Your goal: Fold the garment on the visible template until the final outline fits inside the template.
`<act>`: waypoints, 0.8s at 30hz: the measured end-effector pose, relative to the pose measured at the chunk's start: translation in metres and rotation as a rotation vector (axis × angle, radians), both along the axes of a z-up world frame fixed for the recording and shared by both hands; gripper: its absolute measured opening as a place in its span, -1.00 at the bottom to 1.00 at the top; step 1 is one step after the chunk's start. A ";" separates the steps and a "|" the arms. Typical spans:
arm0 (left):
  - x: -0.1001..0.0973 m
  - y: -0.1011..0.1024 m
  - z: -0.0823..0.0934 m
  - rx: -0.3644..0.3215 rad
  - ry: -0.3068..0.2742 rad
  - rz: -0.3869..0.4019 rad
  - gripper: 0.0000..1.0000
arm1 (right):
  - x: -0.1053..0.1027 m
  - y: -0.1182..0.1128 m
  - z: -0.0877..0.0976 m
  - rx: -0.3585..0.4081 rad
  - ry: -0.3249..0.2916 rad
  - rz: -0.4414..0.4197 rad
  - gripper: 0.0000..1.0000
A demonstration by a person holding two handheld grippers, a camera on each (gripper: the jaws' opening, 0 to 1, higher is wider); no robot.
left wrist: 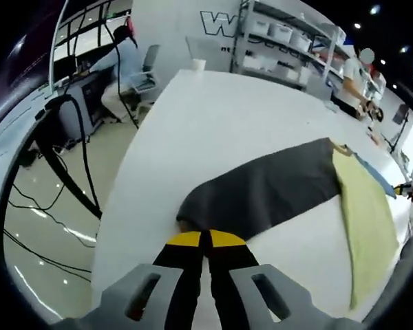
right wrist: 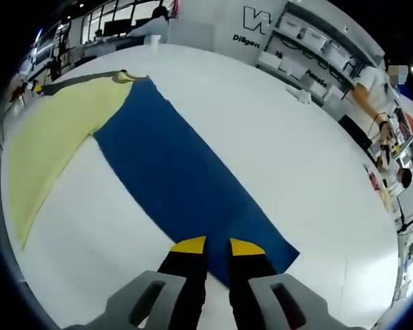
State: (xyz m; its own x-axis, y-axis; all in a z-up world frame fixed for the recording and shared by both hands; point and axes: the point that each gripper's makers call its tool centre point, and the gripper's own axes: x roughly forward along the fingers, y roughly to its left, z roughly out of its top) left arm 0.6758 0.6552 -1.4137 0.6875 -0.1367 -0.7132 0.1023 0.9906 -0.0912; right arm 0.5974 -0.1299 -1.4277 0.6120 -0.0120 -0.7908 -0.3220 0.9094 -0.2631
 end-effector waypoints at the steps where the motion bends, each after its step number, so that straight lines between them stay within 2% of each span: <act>1: 0.001 0.002 -0.001 0.002 0.002 0.005 -0.99 | 0.000 0.000 0.000 0.000 0.002 0.001 -0.92; 4: 0.001 0.010 -0.007 -0.010 0.023 0.053 -0.94 | -0.002 0.000 0.000 0.002 0.002 0.000 -0.92; 6: -0.001 0.016 -0.009 0.018 0.035 0.064 -0.91 | -0.005 0.000 -0.001 0.002 0.003 -0.004 -0.92; 7: -0.002 0.022 -0.010 0.050 0.039 0.069 -0.97 | -0.006 0.000 -0.001 0.002 0.004 -0.005 -0.92; 10: 0.002 0.026 -0.009 0.027 0.018 0.087 -1.00 | -0.008 0.001 -0.002 0.005 0.006 -0.007 -0.92; 15: 0.007 0.027 -0.008 0.036 0.015 0.081 -0.99 | -0.012 0.002 -0.002 0.006 0.008 -0.012 -0.93; 20: 0.006 0.028 -0.011 0.051 0.036 0.085 -0.99 | -0.014 0.002 -0.001 0.006 0.009 -0.016 -0.93; 24: 0.006 0.028 -0.015 0.074 0.045 0.060 -0.99 | -0.014 0.002 0.001 0.009 0.008 -0.017 -0.92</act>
State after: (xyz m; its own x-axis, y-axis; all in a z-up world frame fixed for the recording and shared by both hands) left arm 0.6818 0.6830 -1.4284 0.6599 -0.0420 -0.7502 0.0404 0.9990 -0.0205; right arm 0.5830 -0.1275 -1.4267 0.6053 -0.0154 -0.7959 -0.3086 0.9171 -0.2525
